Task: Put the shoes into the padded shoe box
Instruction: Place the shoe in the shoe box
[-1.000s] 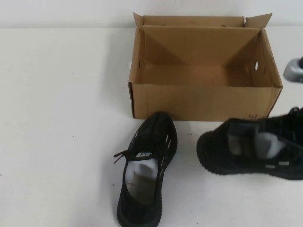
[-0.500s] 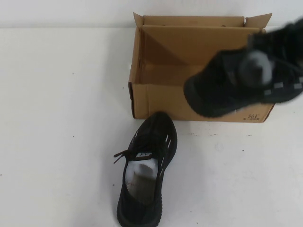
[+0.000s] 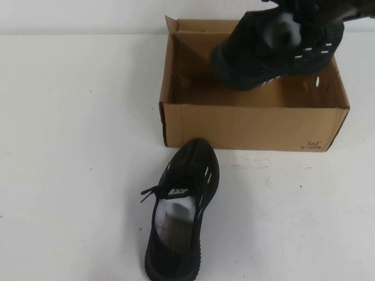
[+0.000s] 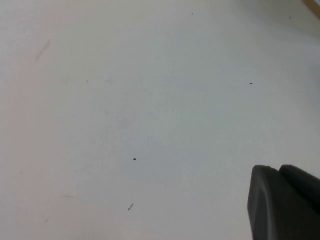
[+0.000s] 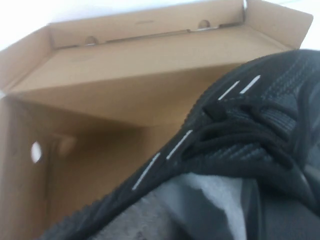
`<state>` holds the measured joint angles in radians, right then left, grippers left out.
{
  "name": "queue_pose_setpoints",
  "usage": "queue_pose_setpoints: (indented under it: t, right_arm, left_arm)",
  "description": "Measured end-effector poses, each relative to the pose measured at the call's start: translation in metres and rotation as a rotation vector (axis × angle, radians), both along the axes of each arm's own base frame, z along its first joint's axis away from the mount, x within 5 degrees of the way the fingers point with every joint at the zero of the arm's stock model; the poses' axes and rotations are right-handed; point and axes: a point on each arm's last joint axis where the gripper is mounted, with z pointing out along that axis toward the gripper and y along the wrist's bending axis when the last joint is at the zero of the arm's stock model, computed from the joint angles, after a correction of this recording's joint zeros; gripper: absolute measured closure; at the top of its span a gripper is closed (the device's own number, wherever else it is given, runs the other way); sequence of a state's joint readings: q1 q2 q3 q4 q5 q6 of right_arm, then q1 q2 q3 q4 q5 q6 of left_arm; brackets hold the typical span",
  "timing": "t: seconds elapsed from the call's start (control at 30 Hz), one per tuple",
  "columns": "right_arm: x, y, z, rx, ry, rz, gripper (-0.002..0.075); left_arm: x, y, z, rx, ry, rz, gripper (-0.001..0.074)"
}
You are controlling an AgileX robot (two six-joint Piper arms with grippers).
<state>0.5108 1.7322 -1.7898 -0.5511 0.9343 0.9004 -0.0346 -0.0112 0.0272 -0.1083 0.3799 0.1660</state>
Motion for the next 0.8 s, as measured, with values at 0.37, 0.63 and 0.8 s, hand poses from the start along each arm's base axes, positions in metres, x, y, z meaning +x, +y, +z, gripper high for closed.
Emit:
queue_pose_setpoints:
  t: [0.37,0.63,0.8]
  right_arm:
    - [0.056,0.023,-0.038,0.084,-0.003,-0.048,0.0706]
    - [0.078,0.031,-0.057,0.11,-0.013,-0.054,0.0706]
    - [0.088,0.029,-0.068,0.102,-0.003,-0.056,0.0706]
  left_arm:
    - [0.0,0.0,0.0,0.0,0.0,0.0,0.0738]
    - [0.0,0.0,0.0,0.0,0.0,0.0,0.0738]
    - [0.0,0.0,0.0,0.0,0.0,0.0,0.0738]
